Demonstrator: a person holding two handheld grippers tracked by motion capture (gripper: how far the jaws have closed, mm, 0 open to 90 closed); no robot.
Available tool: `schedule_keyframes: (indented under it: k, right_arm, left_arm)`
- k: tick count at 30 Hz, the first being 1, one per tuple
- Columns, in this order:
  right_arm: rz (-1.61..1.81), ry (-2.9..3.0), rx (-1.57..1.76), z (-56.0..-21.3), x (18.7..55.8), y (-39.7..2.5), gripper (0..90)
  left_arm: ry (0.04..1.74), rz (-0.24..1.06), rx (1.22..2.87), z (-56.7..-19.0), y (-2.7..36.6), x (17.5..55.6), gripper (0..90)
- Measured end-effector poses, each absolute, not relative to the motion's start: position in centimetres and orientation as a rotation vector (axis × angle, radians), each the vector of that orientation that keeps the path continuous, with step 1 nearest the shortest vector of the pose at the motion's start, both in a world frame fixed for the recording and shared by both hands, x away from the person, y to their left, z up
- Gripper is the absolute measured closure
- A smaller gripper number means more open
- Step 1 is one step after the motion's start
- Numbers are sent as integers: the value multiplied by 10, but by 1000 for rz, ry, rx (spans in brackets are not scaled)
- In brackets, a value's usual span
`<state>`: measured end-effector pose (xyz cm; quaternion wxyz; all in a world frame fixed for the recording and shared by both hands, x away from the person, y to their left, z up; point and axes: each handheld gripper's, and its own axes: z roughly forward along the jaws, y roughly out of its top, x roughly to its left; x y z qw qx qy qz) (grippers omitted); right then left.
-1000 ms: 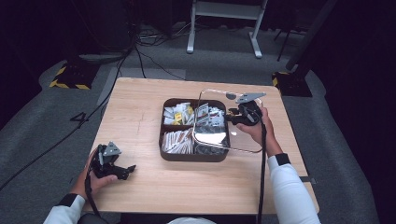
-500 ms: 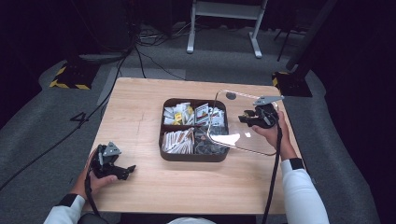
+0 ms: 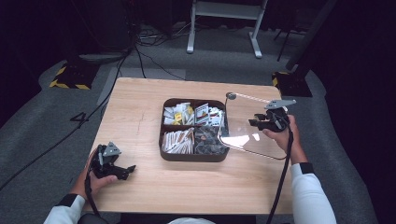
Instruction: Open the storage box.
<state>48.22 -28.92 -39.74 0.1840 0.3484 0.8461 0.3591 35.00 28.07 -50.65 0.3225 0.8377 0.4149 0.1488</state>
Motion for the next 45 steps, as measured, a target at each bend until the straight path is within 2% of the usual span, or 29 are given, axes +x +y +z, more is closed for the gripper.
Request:
schedule_keyframes:
  k: [21,45]
  right_arm:
    - [988,2374,1052,-417,470,-335,591]
    - [898,2407,1113,-463,483,-343,590]
  left_arm:
    - [1094,389,2195,-507,280,350,3]
    - [1091,392,2197,-506,281,350,4]
